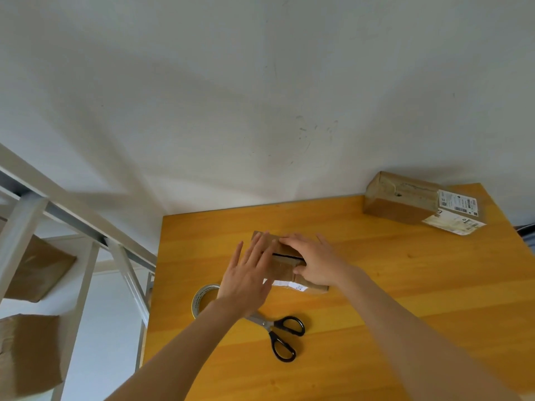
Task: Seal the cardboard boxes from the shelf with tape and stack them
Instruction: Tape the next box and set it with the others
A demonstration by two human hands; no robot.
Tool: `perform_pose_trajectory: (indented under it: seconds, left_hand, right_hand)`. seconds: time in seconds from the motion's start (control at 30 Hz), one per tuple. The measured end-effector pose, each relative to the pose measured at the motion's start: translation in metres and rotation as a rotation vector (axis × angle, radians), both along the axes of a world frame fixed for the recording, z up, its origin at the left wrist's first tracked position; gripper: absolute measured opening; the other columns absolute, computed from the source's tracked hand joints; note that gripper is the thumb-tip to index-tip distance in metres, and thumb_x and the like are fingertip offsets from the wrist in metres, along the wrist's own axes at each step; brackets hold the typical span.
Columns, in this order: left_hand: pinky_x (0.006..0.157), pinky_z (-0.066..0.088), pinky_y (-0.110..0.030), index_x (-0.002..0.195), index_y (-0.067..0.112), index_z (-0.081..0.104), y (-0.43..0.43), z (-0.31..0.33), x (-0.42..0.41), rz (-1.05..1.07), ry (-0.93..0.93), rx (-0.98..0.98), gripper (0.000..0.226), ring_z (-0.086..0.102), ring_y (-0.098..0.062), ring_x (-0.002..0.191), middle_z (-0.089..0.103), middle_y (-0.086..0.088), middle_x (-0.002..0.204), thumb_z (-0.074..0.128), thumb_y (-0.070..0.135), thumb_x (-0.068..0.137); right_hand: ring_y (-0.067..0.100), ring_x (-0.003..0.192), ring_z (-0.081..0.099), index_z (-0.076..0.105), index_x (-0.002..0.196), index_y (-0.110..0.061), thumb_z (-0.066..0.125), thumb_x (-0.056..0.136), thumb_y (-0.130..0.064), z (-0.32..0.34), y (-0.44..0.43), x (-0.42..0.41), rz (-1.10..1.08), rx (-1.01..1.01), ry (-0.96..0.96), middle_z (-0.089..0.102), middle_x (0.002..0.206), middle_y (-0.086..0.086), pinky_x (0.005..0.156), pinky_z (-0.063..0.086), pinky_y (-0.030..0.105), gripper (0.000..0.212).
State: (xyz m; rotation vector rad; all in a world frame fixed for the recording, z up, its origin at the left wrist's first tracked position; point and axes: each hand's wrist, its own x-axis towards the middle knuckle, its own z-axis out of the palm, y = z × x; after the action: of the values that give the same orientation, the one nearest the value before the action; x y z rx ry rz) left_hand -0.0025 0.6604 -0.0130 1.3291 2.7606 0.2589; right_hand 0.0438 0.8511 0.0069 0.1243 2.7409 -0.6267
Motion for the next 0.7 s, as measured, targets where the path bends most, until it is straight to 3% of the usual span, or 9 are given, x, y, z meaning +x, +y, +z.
perform_pose_trajectory:
  seconds: [0.07, 0.13, 0.23, 0.33, 0.43, 0.57, 0.7]
  left_hand:
    - [0.119, -0.008, -0.042, 0.148, 0.023, -0.020, 0.001, -0.010, -0.010, -0.053, -0.009, -0.153, 0.076, -0.021, -0.017, 0.144, -0.020, 0.001, 0.157, 0.032, 0.048, 0.099]
    - [0.117, -0.009, -0.039, 0.142, 0.024, -0.030, 0.003, -0.019, -0.014, -0.037, 0.002, -0.176, 0.073, -0.023, -0.015, 0.143, -0.025, 0.004, 0.155, 0.026, 0.047, 0.101]
    - [0.118, -0.002, -0.033, 0.140, 0.027, -0.032, 0.008, -0.025, -0.016, -0.008, -0.035, -0.151, 0.071, -0.020, -0.013, 0.144, -0.028, 0.006, 0.154, 0.025, 0.047, 0.101]
    - [0.119, -0.001, -0.031, 0.142, 0.026, -0.030, 0.010, -0.030, -0.009, 0.045, -0.025, -0.153, 0.072, -0.020, -0.013, 0.143, -0.025, 0.005, 0.155, 0.025, 0.049, 0.101]
    - [0.116, -0.010, -0.035, 0.144, 0.022, -0.024, 0.012, -0.034, 0.005, 0.123, 0.029, -0.166, 0.073, -0.018, -0.016, 0.143, -0.020, 0.001, 0.156, 0.027, 0.048, 0.100]
    - [0.112, -0.019, -0.041, 0.145, 0.019, -0.017, 0.017, -0.033, 0.007, 0.142, 0.078, -0.162, 0.073, -0.004, -0.020, 0.147, -0.008, -0.003, 0.159, 0.032, 0.048, 0.099]
    - [0.114, -0.012, -0.036, 0.147, 0.018, -0.010, 0.016, -0.036, 0.003, 0.114, 0.036, -0.110, 0.072, -0.008, -0.019, 0.145, -0.009, -0.003, 0.156, 0.038, 0.045, 0.099]
  right_hand:
    - [0.011, 0.149, 0.013, 0.028, 0.151, -0.028, 0.057, 0.096, -0.022, -0.002, -0.002, 0.004, -0.008, 0.067, 0.097, 0.019, 0.161, -0.010, 0.122, 0.003, 0.043, 0.063]
    - [0.013, 0.149, 0.014, 0.029, 0.152, -0.023, 0.048, 0.101, -0.025, -0.009, -0.004, 0.015, -0.022, 0.165, 0.222, 0.018, 0.161, -0.006, 0.121, 0.005, 0.039, 0.054]
    - [0.016, 0.150, 0.009, 0.017, 0.154, -0.016, 0.033, 0.105, -0.037, -0.025, -0.009, 0.037, -0.038, 0.251, 0.262, 0.009, 0.162, 0.000, 0.120, -0.002, 0.037, 0.056]
    - [0.016, 0.149, -0.004, -0.004, 0.152, -0.016, 0.031, 0.103, -0.046, -0.039, -0.008, 0.052, -0.009, 0.305, 0.215, -0.008, 0.160, 0.000, 0.120, -0.005, 0.039, 0.067]
    - [0.018, 0.149, 0.000, -0.001, 0.152, -0.016, 0.041, 0.103, -0.036, -0.042, -0.001, 0.051, 0.038, 0.321, 0.228, -0.005, 0.160, 0.001, 0.122, 0.005, 0.042, 0.068]
    - [0.012, 0.144, -0.022, -0.015, 0.149, -0.022, 0.031, 0.105, -0.035, -0.045, 0.009, 0.045, 0.082, 0.278, 0.190, -0.021, 0.157, -0.006, 0.118, -0.014, 0.033, 0.065]
    - [0.010, 0.142, -0.027, -0.016, 0.149, -0.024, 0.029, 0.105, -0.036, -0.049, 0.009, 0.046, 0.071, 0.254, 0.183, -0.023, 0.157, -0.007, 0.115, -0.019, 0.030, 0.064]
